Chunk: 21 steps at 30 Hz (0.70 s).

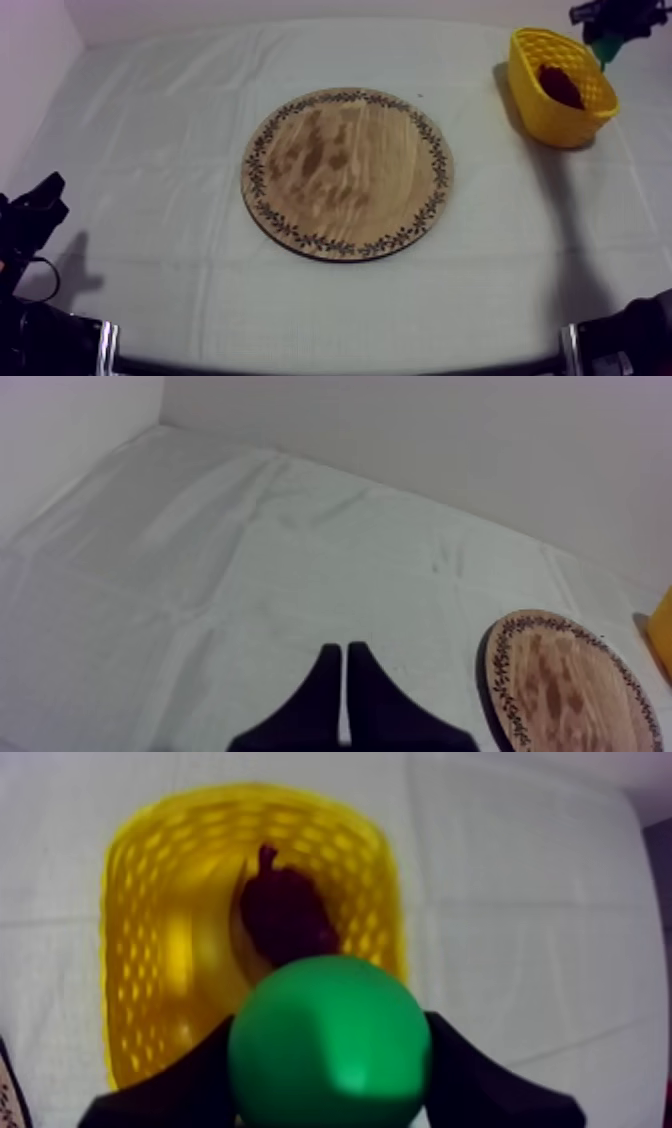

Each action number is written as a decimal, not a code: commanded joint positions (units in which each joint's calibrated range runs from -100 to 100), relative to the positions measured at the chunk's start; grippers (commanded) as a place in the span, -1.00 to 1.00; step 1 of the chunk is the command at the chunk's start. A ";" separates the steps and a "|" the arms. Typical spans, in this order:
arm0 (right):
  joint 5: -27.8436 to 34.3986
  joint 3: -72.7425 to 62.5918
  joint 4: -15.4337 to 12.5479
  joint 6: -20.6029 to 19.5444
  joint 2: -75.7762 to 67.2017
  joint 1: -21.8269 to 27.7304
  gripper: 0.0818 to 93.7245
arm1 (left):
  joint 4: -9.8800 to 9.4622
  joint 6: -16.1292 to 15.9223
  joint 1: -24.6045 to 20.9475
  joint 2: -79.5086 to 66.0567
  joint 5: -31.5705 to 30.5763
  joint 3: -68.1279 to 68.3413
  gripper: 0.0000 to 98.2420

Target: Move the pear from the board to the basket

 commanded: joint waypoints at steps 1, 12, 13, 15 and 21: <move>-1.37 2.96 0.06 -1.25 2.94 -0.25 -0.16 | -0.02 0.01 0.01 0.00 -0.01 0.00 -1.00; -2.96 -6.62 -1.47 -1.69 16.20 -1.09 0.36 | -0.02 0.01 0.01 0.00 -0.01 0.00 -1.00; -3.13 -7.58 -1.54 -1.70 16.99 -1.08 0.39 | -0.02 0.01 0.01 0.00 -0.01 0.00 -1.00; -3.50 -9.07 -1.66 -1.61 18.11 -1.04 0.42 | -0.02 0.01 0.01 0.00 -0.01 0.00 -1.00; -5.07 -9.42 -1.73 -1.76 16.29 -0.69 0.41 | -0.02 0.01 0.01 0.00 -0.01 0.00 -1.00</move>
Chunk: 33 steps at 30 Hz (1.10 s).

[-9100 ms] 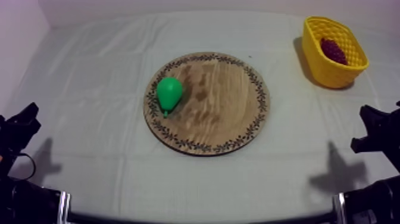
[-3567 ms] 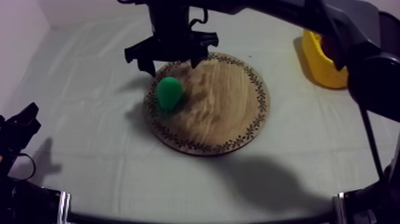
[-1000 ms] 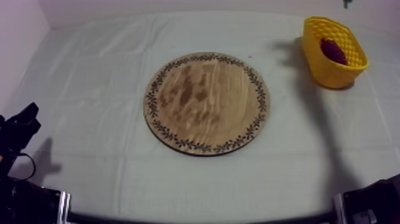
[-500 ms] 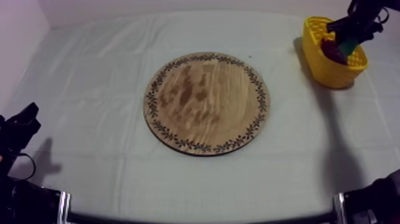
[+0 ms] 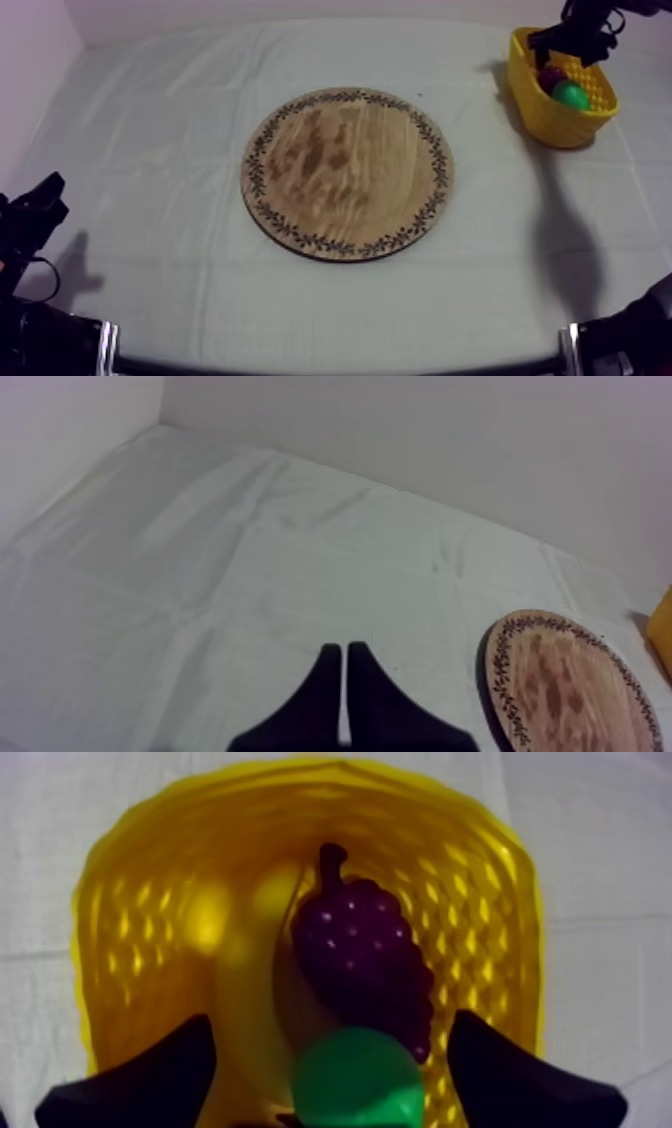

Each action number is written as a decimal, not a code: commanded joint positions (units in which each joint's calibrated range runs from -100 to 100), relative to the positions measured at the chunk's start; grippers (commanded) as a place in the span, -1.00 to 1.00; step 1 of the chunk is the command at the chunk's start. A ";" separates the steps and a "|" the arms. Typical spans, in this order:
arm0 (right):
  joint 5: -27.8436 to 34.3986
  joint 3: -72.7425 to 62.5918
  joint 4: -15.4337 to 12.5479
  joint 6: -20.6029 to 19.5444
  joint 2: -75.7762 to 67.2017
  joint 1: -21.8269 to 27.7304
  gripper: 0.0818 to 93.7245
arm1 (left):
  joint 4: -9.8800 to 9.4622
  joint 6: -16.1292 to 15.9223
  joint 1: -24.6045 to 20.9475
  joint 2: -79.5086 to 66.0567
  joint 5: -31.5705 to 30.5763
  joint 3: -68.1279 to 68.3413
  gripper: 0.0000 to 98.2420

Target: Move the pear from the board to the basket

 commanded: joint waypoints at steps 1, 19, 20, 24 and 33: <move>-0.90 1.12 0.05 -0.13 -2.56 0.18 0.40 | -0.02 0.01 0.01 0.00 -0.01 0.00 -1.00; -21.22 47.63 2.13 -4.25 -57.13 -2.10 0.13 | -0.02 0.01 0.01 0.00 -0.01 0.00 -1.00; -21.72 50.32 2.03 -4.28 -60.28 -2.42 0.10 | -0.02 0.01 0.01 0.00 -0.01 0.00 -1.00; -23.95 60.66 0.99 -3.40 -72.07 -3.44 0.00 | -0.02 0.01 0.01 0.00 -0.01 0.00 -1.00; -29.85 80.35 -4.73 1.71 -94.86 -3.01 -0.27 | -0.02 0.01 0.01 0.00 -0.01 0.00 -1.00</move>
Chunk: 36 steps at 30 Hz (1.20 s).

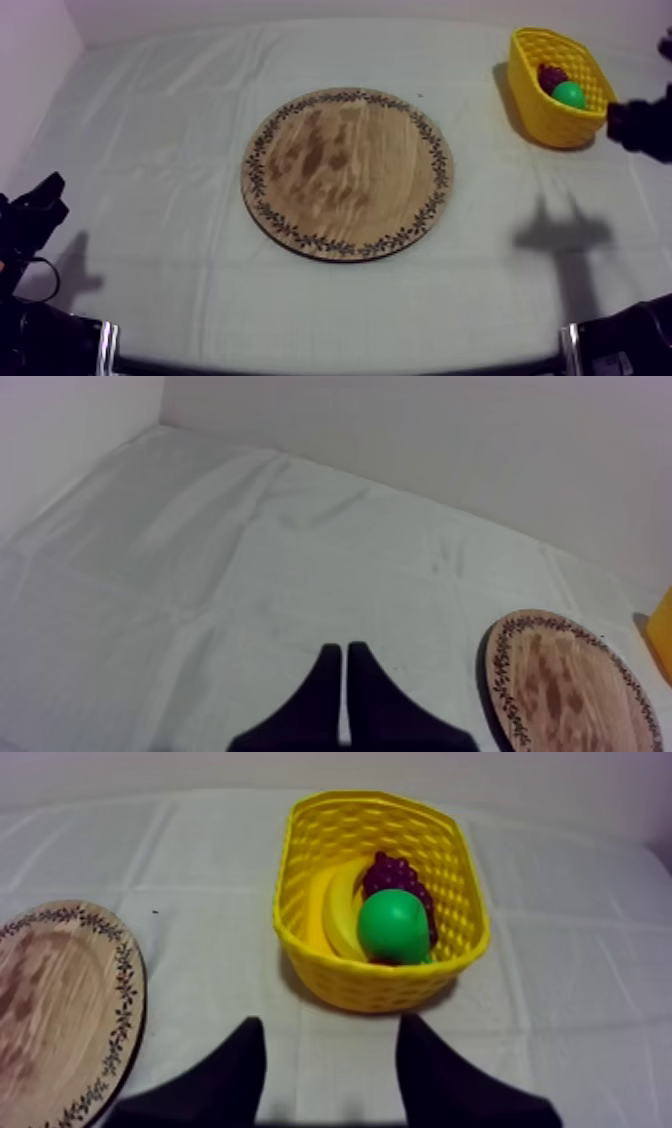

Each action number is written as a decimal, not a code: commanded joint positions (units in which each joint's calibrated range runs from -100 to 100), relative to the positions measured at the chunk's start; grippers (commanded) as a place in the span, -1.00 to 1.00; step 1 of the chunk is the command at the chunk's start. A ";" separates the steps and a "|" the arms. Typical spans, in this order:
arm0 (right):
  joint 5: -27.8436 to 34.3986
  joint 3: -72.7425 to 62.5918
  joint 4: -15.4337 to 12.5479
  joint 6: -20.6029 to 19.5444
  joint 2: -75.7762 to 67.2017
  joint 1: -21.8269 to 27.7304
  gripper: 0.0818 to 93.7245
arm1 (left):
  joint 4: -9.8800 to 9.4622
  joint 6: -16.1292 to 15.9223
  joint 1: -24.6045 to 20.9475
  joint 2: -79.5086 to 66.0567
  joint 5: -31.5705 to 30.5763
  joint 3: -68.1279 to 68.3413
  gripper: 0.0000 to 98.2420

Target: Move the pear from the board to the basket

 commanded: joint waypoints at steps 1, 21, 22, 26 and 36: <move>-1.23 8.90 -3.48 3.22 -12.67 0.42 -0.31 | -0.02 0.01 0.01 0.00 -0.01 0.00 -1.00; 7.84 22.46 -20.70 12.88 -36.79 2.31 -0.99 | -0.02 0.01 0.01 0.00 -0.01 0.00 -1.00; 7.69 22.59 -20.61 12.48 -36.99 2.27 -0.99 | -0.02 0.01 0.01 0.00 -0.01 0.00 -1.00; 7.43 22.83 -20.43 12.63 -37.33 2.20 -0.93 | -0.02 0.01 0.01 0.00 -0.01 0.00 -1.00; 7.35 22.90 -20.40 14.32 -37.44 2.26 -0.99 | -0.02 0.01 0.01 0.00 -0.01 0.00 -1.00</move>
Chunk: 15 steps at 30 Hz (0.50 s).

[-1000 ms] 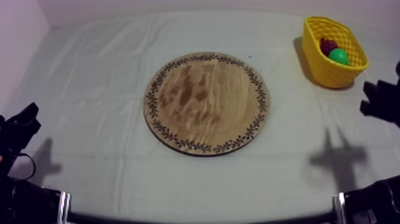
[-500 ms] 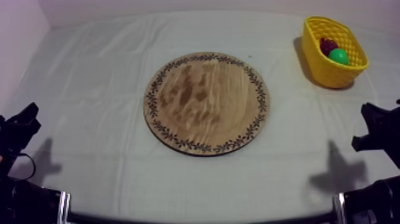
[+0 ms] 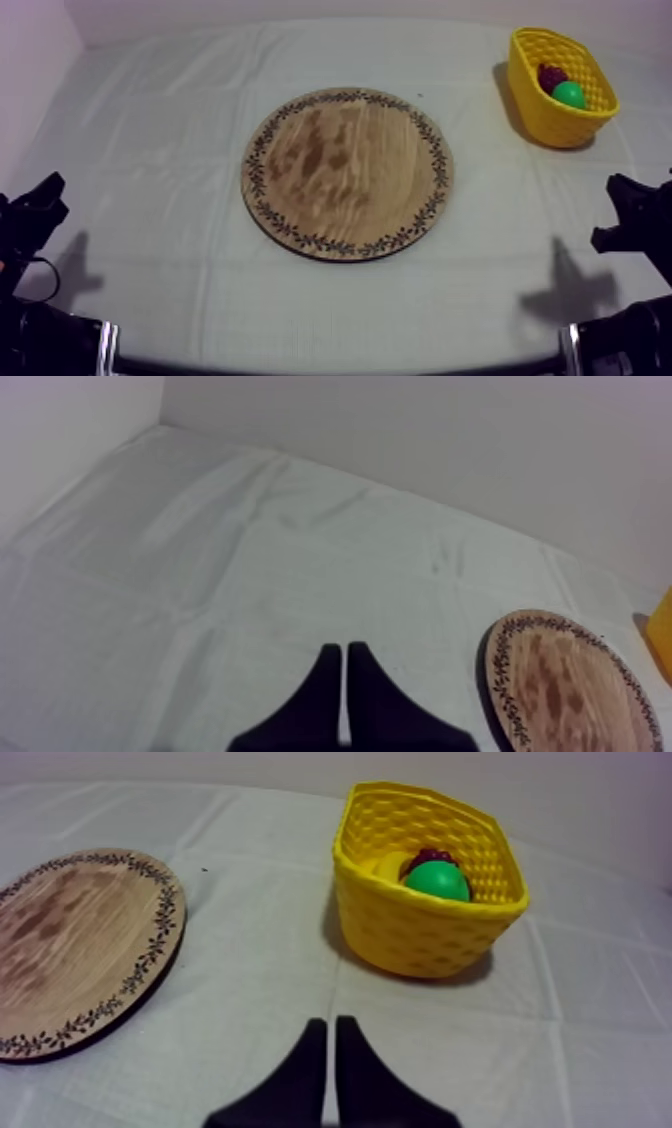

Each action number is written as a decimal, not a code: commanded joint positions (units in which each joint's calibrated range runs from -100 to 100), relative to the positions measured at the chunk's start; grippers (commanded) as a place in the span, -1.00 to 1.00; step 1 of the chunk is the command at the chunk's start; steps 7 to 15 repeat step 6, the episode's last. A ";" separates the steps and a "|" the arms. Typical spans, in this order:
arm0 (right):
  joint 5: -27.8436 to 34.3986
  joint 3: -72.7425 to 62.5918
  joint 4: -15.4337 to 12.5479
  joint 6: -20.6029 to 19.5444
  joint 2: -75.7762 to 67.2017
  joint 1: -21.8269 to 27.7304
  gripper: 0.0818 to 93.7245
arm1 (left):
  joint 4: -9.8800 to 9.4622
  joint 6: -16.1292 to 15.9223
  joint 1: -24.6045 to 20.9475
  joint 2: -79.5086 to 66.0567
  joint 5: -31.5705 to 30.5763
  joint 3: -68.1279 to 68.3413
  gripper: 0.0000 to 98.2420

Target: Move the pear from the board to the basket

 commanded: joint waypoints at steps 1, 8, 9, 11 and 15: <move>0.02 0.07 0.05 0.10 -0.03 0.04 -0.99 | -0.02 0.01 0.01 0.00 -0.01 0.00 -1.00; 0.02 0.07 0.05 0.16 -0.03 0.04 -0.99 | -0.02 0.01 0.01 0.00 -0.01 0.00 -1.00; 0.02 0.07 0.05 0.16 -0.03 0.04 -0.99 | -0.02 0.01 0.01 0.00 -0.01 0.00 -1.00; 0.02 0.07 0.05 0.16 -0.03 0.04 -0.99 | -0.02 0.01 0.01 0.00 -0.01 0.00 -1.00; 0.02 0.07 0.05 0.16 -0.03 0.04 -0.99 | -0.02 0.01 0.01 0.00 -0.01 0.00 -1.00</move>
